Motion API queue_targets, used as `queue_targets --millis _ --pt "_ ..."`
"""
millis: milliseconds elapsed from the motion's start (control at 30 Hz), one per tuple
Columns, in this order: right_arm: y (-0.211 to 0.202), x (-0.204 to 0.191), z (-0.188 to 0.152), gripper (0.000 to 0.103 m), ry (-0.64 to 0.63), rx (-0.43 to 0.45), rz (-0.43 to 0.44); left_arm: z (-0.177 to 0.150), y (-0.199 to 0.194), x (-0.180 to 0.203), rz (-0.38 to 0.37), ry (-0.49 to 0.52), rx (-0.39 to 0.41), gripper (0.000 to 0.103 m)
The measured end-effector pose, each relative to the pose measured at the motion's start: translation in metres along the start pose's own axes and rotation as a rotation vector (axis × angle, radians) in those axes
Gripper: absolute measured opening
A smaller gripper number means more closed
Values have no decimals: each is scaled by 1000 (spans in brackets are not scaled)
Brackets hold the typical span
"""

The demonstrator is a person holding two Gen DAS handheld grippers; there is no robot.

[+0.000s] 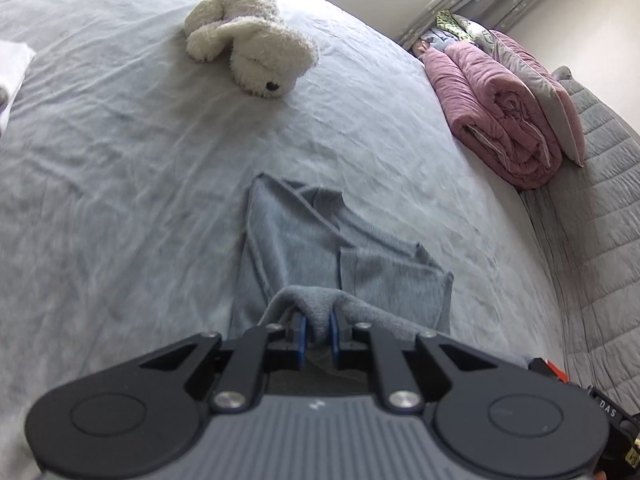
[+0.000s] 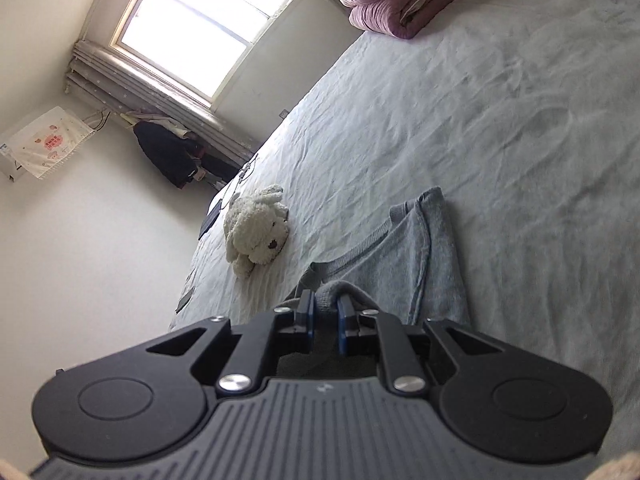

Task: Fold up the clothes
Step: 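Lift the side edge with both grippers and fold it over the body, then lay the folded side down and open both grippers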

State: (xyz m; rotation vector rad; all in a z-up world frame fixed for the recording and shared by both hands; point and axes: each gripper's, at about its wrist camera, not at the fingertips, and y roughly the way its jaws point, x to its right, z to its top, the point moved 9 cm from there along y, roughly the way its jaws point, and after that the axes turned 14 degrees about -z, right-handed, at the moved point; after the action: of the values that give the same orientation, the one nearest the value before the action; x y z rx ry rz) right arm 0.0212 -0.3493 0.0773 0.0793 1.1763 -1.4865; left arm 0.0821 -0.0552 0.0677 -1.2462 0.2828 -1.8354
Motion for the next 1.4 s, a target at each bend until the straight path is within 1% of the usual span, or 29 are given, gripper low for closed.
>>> queue_targets --millis 200,333,433,533,633,733,800,833,900,1000,1033,1100,1133,1167,1233,1367,1400 --pt "50 4 27 15 5 -27 -62 36 42 -3 64 24 -10 11" --pt "83 11 38 15 17 -56 -109 53 74 -6 89 41 -30 11" --pt "100 19 42 15 38 -75 -120 60 97 -12 95 32 -52 11" --pt "116 27 45 15 59 -94 -130 63 115 -24 89 -11 -75 12" --pt "132 36 49 15 81 -113 -139 69 123 -28 51 -4 -48 14" --pt "136 39 51 15 106 -123 -110 74 124 -29 24 22 -25 15" --pt "133 38 55 17 53 -96 -119 78 125 -30 -14 8 -24 16" --pt "132 37 57 19 24 -81 -124 80 125 -31 -32 -2 -22 21" --pt "129 34 60 21 -35 -52 -135 85 120 -35 -55 -14 -1 24" --pt "124 31 66 22 -124 -8 -152 94 110 -37 -76 -9 34 33" --pt "123 30 68 22 -153 7 -157 95 109 -37 -82 3 34 37" --pt "124 27 69 23 -229 21 -171 98 106 -36 -92 29 33 41" --pt "128 25 67 29 -264 20 -169 99 105 -36 -98 42 32 42" --pt "131 24 65 38 -296 20 -166 101 104 -36 -103 55 32 43" --pt "137 20 60 46 -359 19 -158 97 109 -33 -107 98 9 48" --pt "145 17 52 46 -460 16 -158 90 125 -25 -105 183 -1 50" --pt "148 16 50 46 -485 16 -162 88 129 -23 -109 207 -4 48"
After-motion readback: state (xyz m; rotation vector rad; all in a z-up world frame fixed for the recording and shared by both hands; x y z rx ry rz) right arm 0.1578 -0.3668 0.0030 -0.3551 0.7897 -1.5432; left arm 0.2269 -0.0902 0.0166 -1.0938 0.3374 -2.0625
